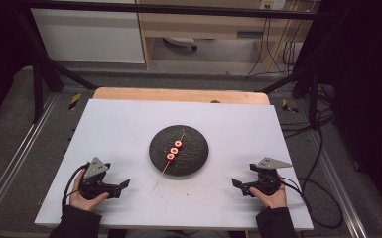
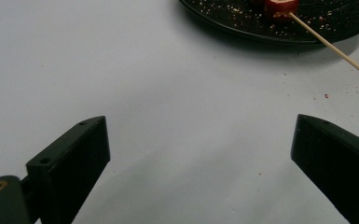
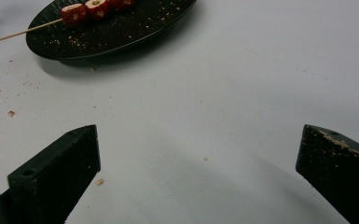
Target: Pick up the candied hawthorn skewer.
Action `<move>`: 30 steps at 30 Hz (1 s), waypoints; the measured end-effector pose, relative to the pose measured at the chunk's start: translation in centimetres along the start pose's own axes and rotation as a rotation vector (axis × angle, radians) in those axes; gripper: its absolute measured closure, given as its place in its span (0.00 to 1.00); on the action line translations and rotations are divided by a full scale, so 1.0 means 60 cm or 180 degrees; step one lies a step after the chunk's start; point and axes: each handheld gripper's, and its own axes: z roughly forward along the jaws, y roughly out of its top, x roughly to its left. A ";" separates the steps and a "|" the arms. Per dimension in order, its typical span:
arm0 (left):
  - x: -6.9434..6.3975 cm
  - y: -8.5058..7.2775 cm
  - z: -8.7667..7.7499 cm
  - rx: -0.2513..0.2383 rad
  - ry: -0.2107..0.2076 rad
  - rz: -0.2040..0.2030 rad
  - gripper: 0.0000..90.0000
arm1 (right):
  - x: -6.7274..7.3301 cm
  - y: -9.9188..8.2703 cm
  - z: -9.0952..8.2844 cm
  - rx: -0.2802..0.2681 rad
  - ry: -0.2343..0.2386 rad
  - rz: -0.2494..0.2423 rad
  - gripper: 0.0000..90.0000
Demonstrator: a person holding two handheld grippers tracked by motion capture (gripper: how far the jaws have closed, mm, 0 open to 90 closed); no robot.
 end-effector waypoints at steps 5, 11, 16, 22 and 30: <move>-0.001 0.001 -0.001 -0.0007 0.0002 -0.0012 0.04 | 0.000 -0.001 0.000 0.0017 0.0005 -0.0012 0.01; -0.005 0.003 0.000 -0.0001 -0.0008 0.0001 0.04 | 0.000 0.000 0.000 0.0019 -0.0018 -0.0017 0.01; -0.008 0.005 0.002 0.0000 -0.0007 -0.0001 0.05 | 0.001 0.000 -0.001 0.0012 -0.0009 -0.0015 0.01; -0.017 0.010 0.005 0.0014 -0.0024 -0.0015 0.05 | 0.001 0.000 -0.001 0.0022 -0.0009 -0.0006 0.01; -0.038 0.028 0.009 0.0016 -0.0035 -0.0005 0.05 | 0.001 0.000 0.000 0.0018 -0.0017 0.0000 0.01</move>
